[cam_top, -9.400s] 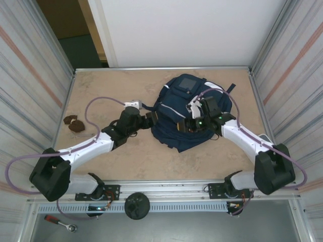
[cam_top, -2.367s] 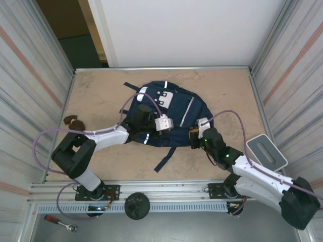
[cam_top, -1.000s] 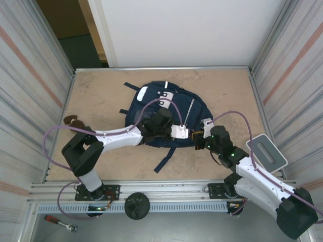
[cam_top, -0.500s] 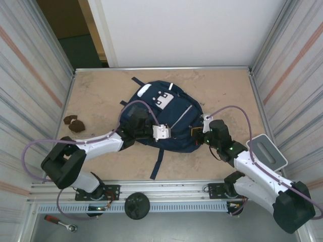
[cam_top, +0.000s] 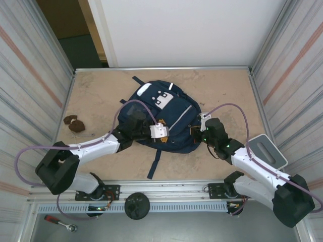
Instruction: Pack books, pencil case, and school supplies into a backpack
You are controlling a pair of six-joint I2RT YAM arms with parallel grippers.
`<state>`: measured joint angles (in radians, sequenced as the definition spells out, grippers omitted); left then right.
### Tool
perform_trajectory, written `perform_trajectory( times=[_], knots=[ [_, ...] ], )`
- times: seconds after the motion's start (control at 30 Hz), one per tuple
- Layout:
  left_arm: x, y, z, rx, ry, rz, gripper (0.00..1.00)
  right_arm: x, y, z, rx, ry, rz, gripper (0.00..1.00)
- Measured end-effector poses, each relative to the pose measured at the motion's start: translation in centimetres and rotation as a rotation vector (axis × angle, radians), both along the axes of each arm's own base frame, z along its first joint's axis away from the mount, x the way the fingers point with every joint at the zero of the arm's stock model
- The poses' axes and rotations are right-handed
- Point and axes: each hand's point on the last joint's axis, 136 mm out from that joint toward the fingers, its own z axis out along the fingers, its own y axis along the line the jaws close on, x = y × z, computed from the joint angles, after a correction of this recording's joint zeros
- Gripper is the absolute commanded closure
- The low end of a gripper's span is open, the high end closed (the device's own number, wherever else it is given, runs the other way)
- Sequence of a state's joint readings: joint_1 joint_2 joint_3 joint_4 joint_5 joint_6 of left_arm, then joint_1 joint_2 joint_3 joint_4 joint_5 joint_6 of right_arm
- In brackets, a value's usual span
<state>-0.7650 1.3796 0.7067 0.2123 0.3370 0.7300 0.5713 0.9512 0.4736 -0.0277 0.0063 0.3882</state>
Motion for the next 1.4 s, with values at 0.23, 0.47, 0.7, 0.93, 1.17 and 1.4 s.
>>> perform_trajectory(
  times=[0.23, 0.47, 0.7, 0.93, 1.17, 1.4],
  knots=[
    [-1.8, -3.9, 1.9, -0.011, -0.011, -0.018, 0.26, -0.2, 0.3, 0.1, 0.000, -0.005, 0.005, 1.00],
    [0.0, -6.8, 0.2, 0.045, 0.011, 0.022, 0.41, -0.3, 0.4, 0.4, 0.010, -0.011, 0.001, 1.00],
    [1.0, -7.1, -1.3, 0.087, 0.026, 0.057, 0.63, -0.3, 0.5, 0.6, 0.018, -0.016, 0.000, 1.00],
    [1.1, -6.8, -1.5, 0.084, 0.047, 0.066, 0.87, -0.3, 0.3, 0.4, 0.009, -0.014, -0.008, 1.00],
    [1.3, -5.7, -1.6, 0.064, 0.053, 0.061, 0.99, -0.3, 0.5, -0.2, -0.004, -0.004, -0.004, 1.00],
    [1.1, -3.4, -0.9, 0.014, 0.051, 0.032, 1.00, 0.1, 0.9, 0.1, 0.010, -0.020, 0.019, 1.00]
  ],
)
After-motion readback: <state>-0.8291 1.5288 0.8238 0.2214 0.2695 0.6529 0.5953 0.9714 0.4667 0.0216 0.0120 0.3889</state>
